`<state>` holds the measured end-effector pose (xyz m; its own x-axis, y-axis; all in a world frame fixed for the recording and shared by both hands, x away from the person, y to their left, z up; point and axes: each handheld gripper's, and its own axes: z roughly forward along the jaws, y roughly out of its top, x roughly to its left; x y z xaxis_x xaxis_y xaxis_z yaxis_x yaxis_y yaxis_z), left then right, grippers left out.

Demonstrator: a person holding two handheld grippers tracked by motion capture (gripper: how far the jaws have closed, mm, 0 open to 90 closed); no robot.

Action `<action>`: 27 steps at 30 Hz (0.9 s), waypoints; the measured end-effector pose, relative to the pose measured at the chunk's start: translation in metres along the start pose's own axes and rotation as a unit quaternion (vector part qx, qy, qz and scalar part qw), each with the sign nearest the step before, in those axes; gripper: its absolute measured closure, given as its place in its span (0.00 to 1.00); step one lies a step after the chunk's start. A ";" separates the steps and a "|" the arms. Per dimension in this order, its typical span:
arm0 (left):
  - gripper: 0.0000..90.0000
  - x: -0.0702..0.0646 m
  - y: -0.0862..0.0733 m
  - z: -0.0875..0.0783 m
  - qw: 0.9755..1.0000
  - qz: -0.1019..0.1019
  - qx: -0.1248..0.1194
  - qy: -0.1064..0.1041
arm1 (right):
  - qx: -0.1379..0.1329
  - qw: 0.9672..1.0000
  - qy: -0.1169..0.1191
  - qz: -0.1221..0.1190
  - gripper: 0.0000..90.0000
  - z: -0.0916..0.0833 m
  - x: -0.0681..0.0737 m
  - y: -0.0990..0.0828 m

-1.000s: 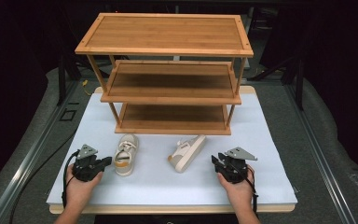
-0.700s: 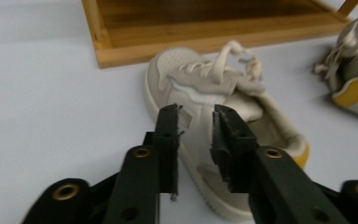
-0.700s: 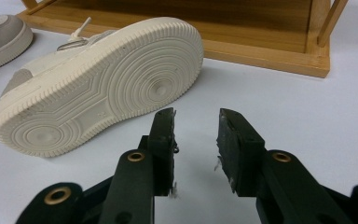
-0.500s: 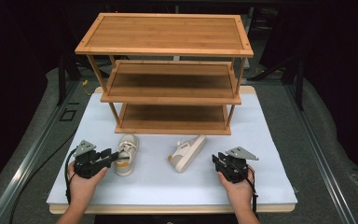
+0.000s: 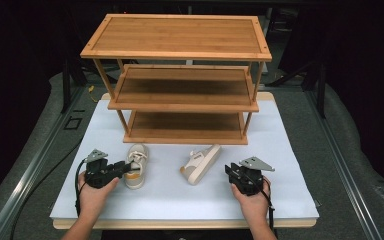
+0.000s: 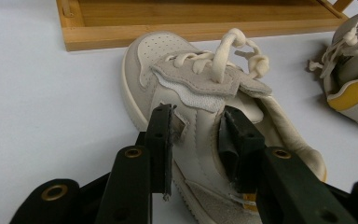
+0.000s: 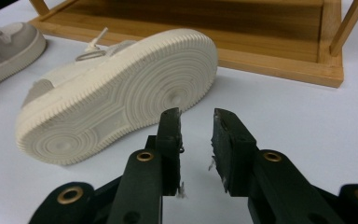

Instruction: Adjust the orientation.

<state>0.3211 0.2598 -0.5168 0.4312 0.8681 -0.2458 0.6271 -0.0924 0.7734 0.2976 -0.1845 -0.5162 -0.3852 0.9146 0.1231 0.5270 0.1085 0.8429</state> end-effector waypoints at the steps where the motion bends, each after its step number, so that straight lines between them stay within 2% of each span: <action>1: 0.74 0.000 0.000 0.000 1.000 0.000 0.000 0.000 | -0.001 1.000 0.003 0.003 0.81 -0.001 0.001 0.001; 5: 0.76 -0.007 0.000 0.002 1.000 0.007 0.004 -0.006 | -0.008 1.000 0.014 0.005 0.84 -0.002 0.006 0.004; 10: 0.76 -0.021 0.000 0.007 1.000 0.013 0.005 -0.014 | -0.015 0.999 0.033 -0.019 0.91 -0.002 0.024 0.014; 13: 0.76 -0.028 -0.001 0.009 1.000 0.013 0.006 -0.020 | -0.014 0.999 0.038 -0.026 0.93 0.002 0.031 0.016; 14: 0.76 -0.031 -0.002 0.010 1.000 0.012 0.007 -0.021 | -0.010 0.998 0.045 -0.032 0.95 0.006 0.038 0.017; 18: 0.76 -0.037 -0.003 0.010 1.000 0.017 0.009 -0.022 | -0.005 0.997 0.051 -0.050 0.95 0.013 0.048 0.018; 19: 0.76 -0.037 -0.003 0.010 1.000 0.017 0.009 -0.022 | -0.002 0.998 0.038 -0.053 0.95 0.014 0.049 0.019; 21: 0.76 -0.040 -0.004 0.010 0.999 0.018 0.010 -0.026 | -0.005 0.998 0.033 -0.052 0.95 0.015 0.050 0.021; 22: 0.76 -0.042 -0.005 0.010 0.999 0.019 0.011 -0.027 | -0.012 0.998 0.046 -0.047 0.94 0.016 0.049 0.022; 23: 0.76 -0.045 -0.006 0.011 0.999 0.020 0.010 -0.030 | -0.009 0.998 0.028 -0.047 0.94 0.016 0.050 0.024; 25: 0.76 -0.047 -0.006 0.010 0.999 0.022 0.011 -0.031 | -0.012 0.999 0.026 -0.045 0.93 0.017 0.050 0.025; 26: 0.76 -0.049 -0.007 0.010 0.999 0.023 0.012 -0.034 | -0.019 0.998 0.043 -0.039 0.93 0.019 0.049 0.026; 27: 0.76 -0.049 -0.008 0.010 0.999 0.025 0.012 -0.035 | -0.020 0.998 0.044 -0.039 0.92 0.020 0.049 0.026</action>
<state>0.3015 0.2129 -0.5165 0.5053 0.8263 -0.2486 0.6190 -0.1464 0.7717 0.3074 -0.1288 -0.4987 -0.4891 0.8664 0.1003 0.4631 0.1604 0.8717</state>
